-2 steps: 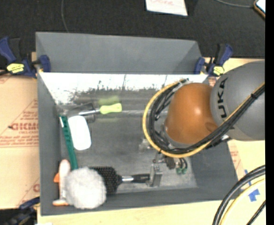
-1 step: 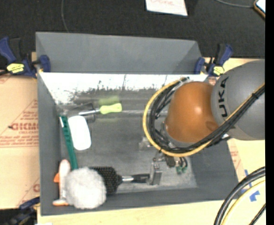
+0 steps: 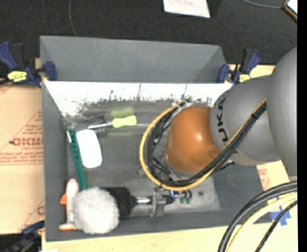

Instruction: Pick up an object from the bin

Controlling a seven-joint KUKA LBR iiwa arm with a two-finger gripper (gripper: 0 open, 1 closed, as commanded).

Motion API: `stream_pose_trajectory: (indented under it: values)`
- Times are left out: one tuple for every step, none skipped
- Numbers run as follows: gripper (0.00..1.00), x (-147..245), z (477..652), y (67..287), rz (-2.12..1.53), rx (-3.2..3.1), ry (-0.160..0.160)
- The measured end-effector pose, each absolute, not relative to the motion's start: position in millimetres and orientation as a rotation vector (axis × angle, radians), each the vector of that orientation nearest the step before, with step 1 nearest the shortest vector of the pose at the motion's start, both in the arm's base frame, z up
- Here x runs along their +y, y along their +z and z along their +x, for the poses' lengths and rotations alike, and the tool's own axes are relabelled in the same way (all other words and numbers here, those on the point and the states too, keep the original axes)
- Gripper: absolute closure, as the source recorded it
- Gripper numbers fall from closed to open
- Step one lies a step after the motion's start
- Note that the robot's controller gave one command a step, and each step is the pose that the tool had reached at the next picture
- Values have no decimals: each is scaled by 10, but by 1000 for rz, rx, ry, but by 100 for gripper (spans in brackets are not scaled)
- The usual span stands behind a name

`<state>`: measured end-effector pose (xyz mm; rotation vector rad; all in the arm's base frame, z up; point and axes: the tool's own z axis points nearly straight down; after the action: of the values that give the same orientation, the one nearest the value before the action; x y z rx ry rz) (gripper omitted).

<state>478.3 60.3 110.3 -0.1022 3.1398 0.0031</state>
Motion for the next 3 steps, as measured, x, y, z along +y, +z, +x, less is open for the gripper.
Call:
stream_pose_trajectory:
  values:
    - [0, 689, 4720, 1350, 124, 3128, 4]
    - [0, 251, 4754, 1008, -194, 3136, 1]
    - [0, 256, 4766, 721, -1, 3120, 5]
